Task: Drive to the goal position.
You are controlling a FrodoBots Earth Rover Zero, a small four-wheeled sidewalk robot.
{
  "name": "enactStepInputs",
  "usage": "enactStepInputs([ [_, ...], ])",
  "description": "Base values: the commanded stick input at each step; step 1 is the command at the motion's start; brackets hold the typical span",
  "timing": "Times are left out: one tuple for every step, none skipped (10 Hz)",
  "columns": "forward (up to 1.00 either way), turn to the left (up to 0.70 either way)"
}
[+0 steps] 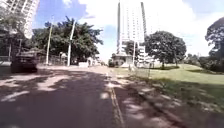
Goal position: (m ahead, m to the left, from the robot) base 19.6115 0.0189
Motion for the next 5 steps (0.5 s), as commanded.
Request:
enactStepInputs([
  [0.7, 0.35],
  [0.7, 0.33],
  [0.7, 0.06],
  [0.7, 0.0],
  [0.7, 0.0],
])
